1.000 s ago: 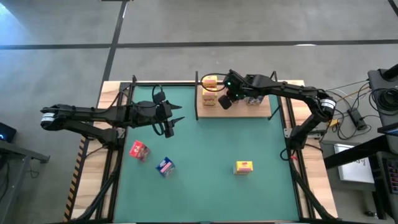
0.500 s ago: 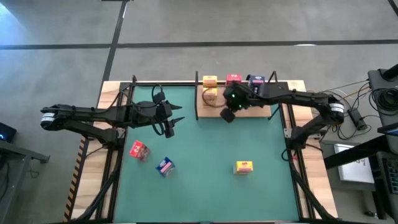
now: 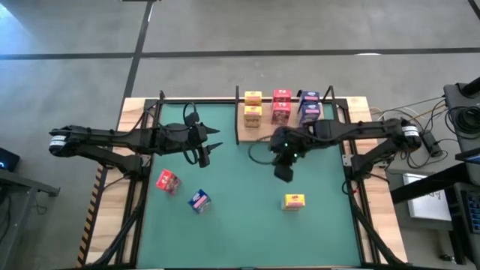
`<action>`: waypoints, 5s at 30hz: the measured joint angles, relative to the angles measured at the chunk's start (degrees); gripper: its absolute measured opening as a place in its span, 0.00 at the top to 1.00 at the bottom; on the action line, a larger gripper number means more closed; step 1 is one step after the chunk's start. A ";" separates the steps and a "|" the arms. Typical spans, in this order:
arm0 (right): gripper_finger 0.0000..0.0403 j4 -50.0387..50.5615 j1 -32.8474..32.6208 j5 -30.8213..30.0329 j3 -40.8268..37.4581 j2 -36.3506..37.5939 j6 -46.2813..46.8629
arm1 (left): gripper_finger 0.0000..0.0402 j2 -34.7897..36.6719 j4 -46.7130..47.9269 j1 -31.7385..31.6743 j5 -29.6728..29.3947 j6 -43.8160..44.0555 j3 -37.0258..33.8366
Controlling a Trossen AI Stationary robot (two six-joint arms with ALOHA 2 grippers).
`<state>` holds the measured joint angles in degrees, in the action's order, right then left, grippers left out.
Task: Stack cereal on shelf
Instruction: Put the yellow cereal box on the shelf aligned with the other yellow cereal boxes
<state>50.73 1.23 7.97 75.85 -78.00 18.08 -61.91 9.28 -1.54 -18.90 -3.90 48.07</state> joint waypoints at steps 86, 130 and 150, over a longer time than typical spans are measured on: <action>0.54 6.29 -28.10 -9.38 -8.55 -3.89 18.76 | 0.52 0.00 1.03 0.02 -0.02 1.55 0.00; 0.68 5.40 -28.08 -9.64 -7.91 -3.93 18.05 | 0.52 0.00 1.03 0.02 -0.02 1.53 0.00; 0.68 6.31 -10.36 -21.78 3.46 -3.89 -9.64 | 0.52 0.00 0.68 0.02 -0.02 1.22 0.00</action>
<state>57.04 -9.13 -13.81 79.32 -81.89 8.44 -61.91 9.96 -1.52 -18.92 -2.67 48.07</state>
